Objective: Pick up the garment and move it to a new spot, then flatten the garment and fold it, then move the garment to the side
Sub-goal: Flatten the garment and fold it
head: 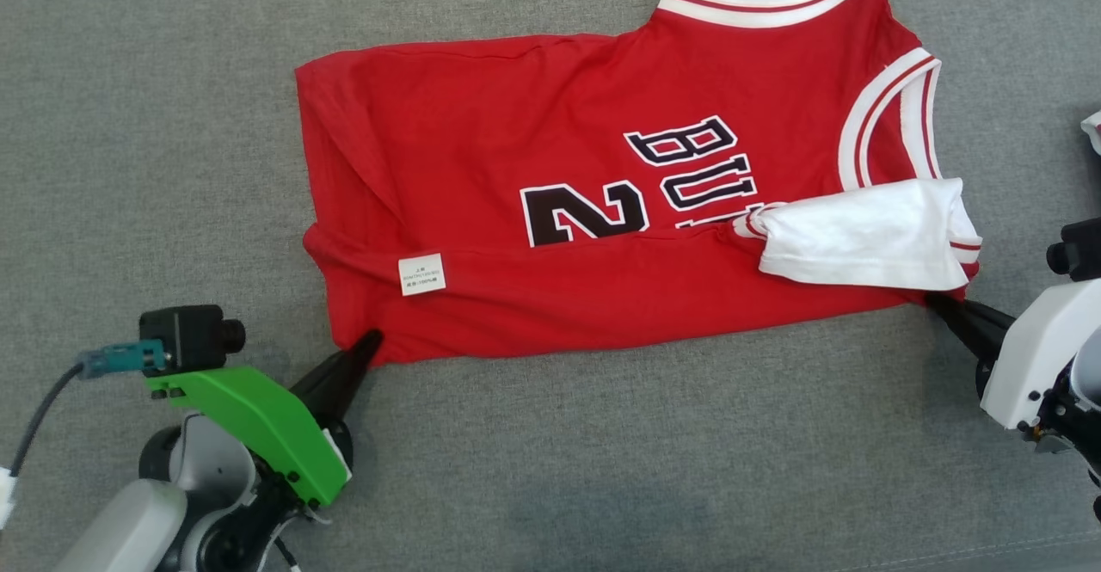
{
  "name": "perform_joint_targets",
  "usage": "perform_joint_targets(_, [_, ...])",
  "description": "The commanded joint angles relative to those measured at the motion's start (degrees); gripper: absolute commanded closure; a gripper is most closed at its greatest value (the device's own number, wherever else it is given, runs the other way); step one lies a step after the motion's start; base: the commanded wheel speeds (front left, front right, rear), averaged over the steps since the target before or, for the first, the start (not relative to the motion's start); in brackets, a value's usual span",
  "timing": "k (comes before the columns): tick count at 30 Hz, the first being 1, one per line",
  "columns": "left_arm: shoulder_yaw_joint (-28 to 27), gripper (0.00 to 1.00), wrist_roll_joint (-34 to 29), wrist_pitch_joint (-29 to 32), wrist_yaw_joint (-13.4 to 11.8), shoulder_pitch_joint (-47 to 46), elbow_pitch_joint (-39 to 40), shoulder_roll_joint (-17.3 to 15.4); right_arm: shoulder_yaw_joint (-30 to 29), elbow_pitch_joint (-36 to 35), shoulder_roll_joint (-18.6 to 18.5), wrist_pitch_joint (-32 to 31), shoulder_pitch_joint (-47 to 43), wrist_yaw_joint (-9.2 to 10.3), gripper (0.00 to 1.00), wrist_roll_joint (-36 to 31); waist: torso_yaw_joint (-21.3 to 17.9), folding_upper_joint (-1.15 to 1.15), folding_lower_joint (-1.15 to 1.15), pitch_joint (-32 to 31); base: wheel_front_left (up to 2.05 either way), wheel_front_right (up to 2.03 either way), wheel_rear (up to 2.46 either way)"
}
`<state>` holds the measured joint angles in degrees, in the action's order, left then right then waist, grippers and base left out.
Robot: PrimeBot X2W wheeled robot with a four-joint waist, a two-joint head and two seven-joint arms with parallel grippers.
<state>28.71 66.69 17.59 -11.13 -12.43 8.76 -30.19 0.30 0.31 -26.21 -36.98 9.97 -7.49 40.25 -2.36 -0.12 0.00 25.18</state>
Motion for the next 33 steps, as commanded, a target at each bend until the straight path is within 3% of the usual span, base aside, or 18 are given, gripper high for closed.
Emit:
perform_joint_targets(1, [-0.7, 1.0, 0.2, 0.4, 0.1, -0.3, 0.8, -1.2, -0.3, 0.6, -0.4, -0.8, 0.8, 0.0, 1.0, 1.1, -0.3, 0.12, 0.0, -0.2, 0.0, 0.0, 0.0])
perform_joint_targets(10, [-5.9, 1.0, 3.0, 5.0, -2.8, 1.5, 14.2, -9.4, -8.0, -2.4, -1.8, -14.3, 5.2, 0.0, 1.0, 8.4, -0.9, 0.12, 0.0, -0.5, 0.0, 0.0, 0.0])
perform_joint_targets(14, [-7.3, 1.0, 3.8, 5.9, -4.4, 2.8, 18.8, -11.2, -12.8, -4.8, 0.5, -19.2, 6.5, 0.0, 1.0, 11.1, -0.9, 0.12, 0.0, -0.4, 0.0, 0.0, 0.0])
perform_joint_targets(20, [-8.6, 1.0, 5.6, 4.9, -5.2, 5.4, 22.2, -10.6, -19.9, -8.2, 7.7, -27.2, 8.8, -0.01, 1.0, 15.8, -1.2, 0.12, 0.0, -0.4, 0.0, 0.0, 0.0])
perform_joint_targets(25, [-8.9, 1.0, 5.7, 3.9, -4.9, 6.3, 22.1, -10.0, -23.0, -11.1, 10.0, -33.0, 6.7, -0.01, 1.0, 11.5, -1.2, 0.12, 0.0, -0.2, 0.0, 0.0, 0.0])
perform_joint_targets(33, [-8.7, 1.0, 5.8, 2.6, -4.1, 7.4, 21.0, -9.0, -24.7, -13.4, 12.7, -35.7, 2.8, -0.01, 1.0, 7.4, -1.2, 0.12, 0.0, 0.1, 0.0, 0.0, 0.0])
